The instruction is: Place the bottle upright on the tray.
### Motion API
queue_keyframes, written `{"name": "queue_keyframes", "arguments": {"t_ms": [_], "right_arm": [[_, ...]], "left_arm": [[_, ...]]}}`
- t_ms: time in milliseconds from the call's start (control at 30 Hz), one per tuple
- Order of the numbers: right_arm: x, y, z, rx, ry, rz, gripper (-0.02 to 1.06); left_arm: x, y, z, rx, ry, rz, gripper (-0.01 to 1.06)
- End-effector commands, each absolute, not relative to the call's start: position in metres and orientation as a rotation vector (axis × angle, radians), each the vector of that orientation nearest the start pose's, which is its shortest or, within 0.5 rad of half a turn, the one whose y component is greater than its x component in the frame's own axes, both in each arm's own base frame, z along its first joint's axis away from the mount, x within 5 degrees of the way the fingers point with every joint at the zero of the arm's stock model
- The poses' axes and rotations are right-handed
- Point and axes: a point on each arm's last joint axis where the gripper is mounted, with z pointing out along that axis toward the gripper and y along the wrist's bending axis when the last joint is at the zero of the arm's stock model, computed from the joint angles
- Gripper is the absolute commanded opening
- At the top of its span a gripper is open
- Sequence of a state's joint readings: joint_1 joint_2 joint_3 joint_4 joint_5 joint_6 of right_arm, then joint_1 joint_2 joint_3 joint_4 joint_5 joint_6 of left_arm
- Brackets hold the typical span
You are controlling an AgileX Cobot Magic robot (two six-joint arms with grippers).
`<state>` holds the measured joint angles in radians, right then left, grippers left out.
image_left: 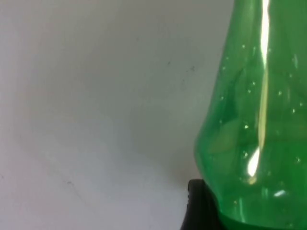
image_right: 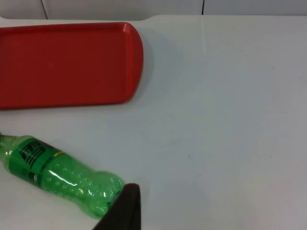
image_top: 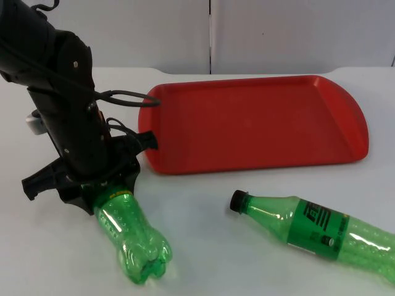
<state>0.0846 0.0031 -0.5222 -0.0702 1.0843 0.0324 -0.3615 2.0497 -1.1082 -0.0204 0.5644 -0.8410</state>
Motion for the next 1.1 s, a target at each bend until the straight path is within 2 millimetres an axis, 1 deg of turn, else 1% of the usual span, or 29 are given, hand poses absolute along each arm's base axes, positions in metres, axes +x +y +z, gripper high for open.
{"name": "queue_keyframes", "arguments": {"t_ms": [0,200,333,367,500,533,567,733,767,800,900,933,1067], "right_arm": [[-0.007,-0.006,0.281,-0.045,2.041,-0.015,1.05],[-0.007,-0.006,0.281,-0.045,2.041,-0.015,1.05],[-0.007,-0.006,0.281,-0.045,2.041,-0.015,1.05],[-0.007,-0.006,0.281,-0.045,2.041,-0.015,1.05],[-0.007,-0.006,0.281,-0.045,2.041,-0.015,1.05],[-0.007,-0.006,0.281,-0.045,2.041,-0.015,1.05],[-0.007,-0.006,0.281,-0.045,2.041,-0.015,1.05],[-0.007,-0.006,0.281,-0.045,2.041,-0.015,1.05],[-0.007,-0.006,0.281,-0.045,2.041,-0.015,1.05],[-0.007,-0.006,0.281,-0.045,2.041,-0.015,1.05],[-0.007,-0.006,0.281,-0.045,2.041,-0.015,1.05],[-0.007,-0.006,0.281,-0.045,2.041,-0.015,1.05],[-0.007,-0.006,0.281,-0.045,2.041,-0.015,1.05]], "left_arm": [[0.337,-0.127,0.093,-0.745,2.924,-0.146,0.00],[0.337,-0.128,0.100,-0.741,2.910,-0.165,0.00],[0.338,-0.128,0.119,-0.678,2.871,-0.203,0.00],[0.338,-0.128,0.119,-0.678,2.871,-0.203,0.00],[0.340,-0.127,0.153,-0.575,2.780,-0.258,0.00],[0.340,-0.127,0.157,-0.566,2.766,-0.266,0.00],[0.340,-0.127,0.157,-0.566,2.766,-0.266,0.00],[0.341,-0.126,0.200,-0.426,2.593,-0.343,0.00],[0.341,-0.126,0.200,-0.426,2.593,-0.343,0.00],[0.342,-0.126,0.214,-0.378,2.522,-0.379,0.00],[0.342,-0.130,0.243,-0.292,2.363,-0.458,0.00],[0.342,-0.130,0.243,-0.292,2.363,-0.458,0.00],[0.340,-0.144,0.278,-0.103,2.118,-0.529,0.00]]}}
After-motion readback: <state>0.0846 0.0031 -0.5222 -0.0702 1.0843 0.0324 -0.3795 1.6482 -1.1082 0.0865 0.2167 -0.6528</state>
